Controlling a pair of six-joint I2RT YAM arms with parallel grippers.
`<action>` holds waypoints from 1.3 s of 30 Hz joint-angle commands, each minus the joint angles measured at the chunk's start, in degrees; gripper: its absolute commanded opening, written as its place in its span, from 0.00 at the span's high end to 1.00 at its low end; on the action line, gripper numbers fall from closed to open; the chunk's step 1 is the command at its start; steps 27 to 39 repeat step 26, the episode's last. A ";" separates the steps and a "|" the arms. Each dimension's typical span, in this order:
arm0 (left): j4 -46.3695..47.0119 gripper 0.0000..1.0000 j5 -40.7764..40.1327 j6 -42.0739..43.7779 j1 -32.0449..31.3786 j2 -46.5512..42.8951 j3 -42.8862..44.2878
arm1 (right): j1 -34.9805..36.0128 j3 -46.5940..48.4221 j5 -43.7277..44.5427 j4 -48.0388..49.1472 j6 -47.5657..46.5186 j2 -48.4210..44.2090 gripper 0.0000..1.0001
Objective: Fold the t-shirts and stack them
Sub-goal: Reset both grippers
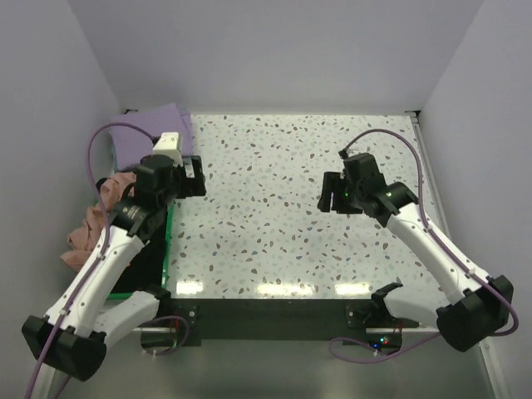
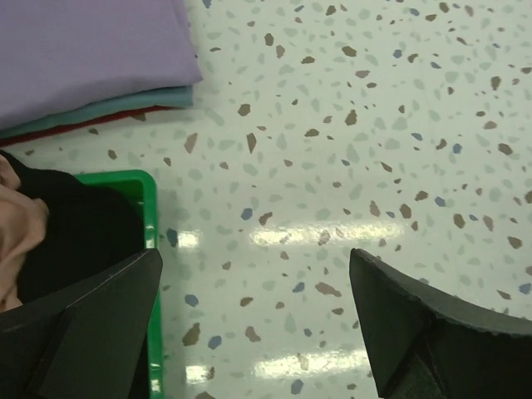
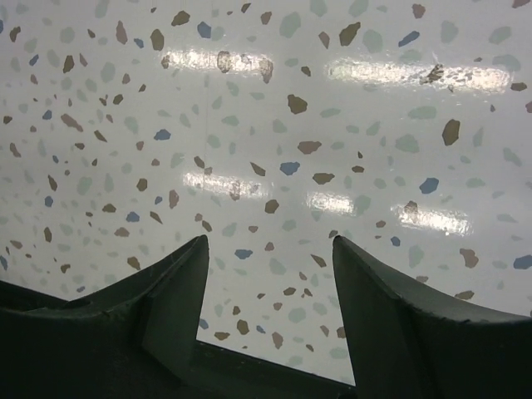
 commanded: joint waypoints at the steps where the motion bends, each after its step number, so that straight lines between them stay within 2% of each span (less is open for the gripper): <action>1: 3.84 0.00 -1.86 -7.41 -3.50 -7.62 -5.73 | 0.44 -2.55 5.08 2.20 0.94 -5.22 0.35; 8: 0.32 0.00 -2.30 -10.24 -4.13 -14.56 -12.41 | 0.35 -6.77 7.64 1.41 1.03 -11.99 0.34; 17: -2.49 0.00 -5.19 -16.65 -4.13 -15.54 -14.53 | 0.44 -8.10 8.25 -1.40 2.08 -15.33 0.34; 26: -6.61 0.00 -9.32 -16.04 -4.13 -18.96 -14.45 | 0.35 -8.98 8.34 -0.62 2.61 -16.65 0.33; 39: -6.61 0.00 -9.32 -16.04 -4.13 -18.96 -14.45 | 0.35 -8.98 8.34 -0.62 2.61 -16.65 0.33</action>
